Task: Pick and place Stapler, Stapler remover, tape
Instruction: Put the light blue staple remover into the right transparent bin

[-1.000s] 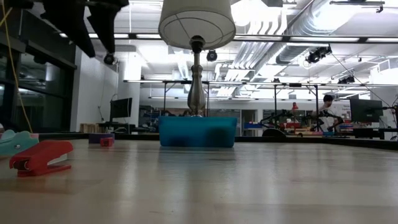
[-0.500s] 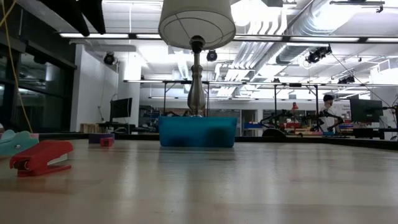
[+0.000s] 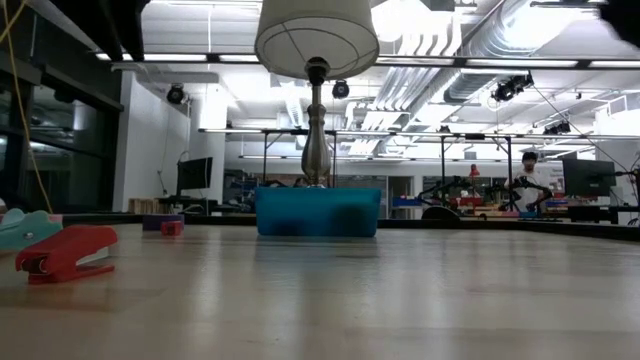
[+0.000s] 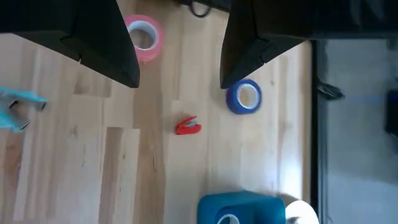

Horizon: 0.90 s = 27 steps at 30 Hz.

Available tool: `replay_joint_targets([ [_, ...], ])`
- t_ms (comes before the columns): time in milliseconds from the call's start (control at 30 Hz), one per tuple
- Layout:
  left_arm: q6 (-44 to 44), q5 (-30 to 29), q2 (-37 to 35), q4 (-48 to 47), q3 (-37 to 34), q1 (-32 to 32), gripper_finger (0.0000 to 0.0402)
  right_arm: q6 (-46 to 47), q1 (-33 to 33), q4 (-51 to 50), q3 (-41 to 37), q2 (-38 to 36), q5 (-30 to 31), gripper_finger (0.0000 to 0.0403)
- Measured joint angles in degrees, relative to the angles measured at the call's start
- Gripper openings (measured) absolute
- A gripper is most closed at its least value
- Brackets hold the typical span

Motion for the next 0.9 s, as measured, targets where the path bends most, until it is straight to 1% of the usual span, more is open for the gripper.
replay_joint_targets([
  [133, -5.97, 0.14, 0.0, -1.03, -0.22, 0.0, 0.0217, -15.07, -6.82, -2.14, 0.0, -1.63, 2.73, 0.0289],
  [200, -9.7, 0.69, -0.02, -0.83, -1.45, 0.0, 0.0217, -23.25, -10.62, -2.42, 0.0, -2.0, 3.76, 0.0289],
  [333, -18.21, 5.07, 0.0, 0.24, -5.43, 0.02, 0.0217, -37.75, -18.26, -2.35, 0.0, -2.01, 4.55, 0.0289],
  [433, -23.36, 9.8, 0.02, 4.01, -9.24, 0.02, 0.0217, -47.04, -23.51, -2.33, 0.0, -2.02, 6.1, 0.0289],
  [567, -29.97, 14.5, 0.02, 10.73, -13.88, 0.02, 0.0217, -58.95, -29.97, -2.0, 0.0, -2.01, 8.78, 0.0289],
  [767, -37.56, 18.83, 0.02, 22.49, -19.96, 0.02, 0.0217, -75.64, -38.18, 0.77, 0.0, -2.01, 9.98, 0.0289],
  [900, -42.69, 22.39, 0.02, 27.57, -22.64, 0.0, 0.0217, -84.58, -42.24, 3.72, 0.0, -2.01, 9.7, 0.0289],
])
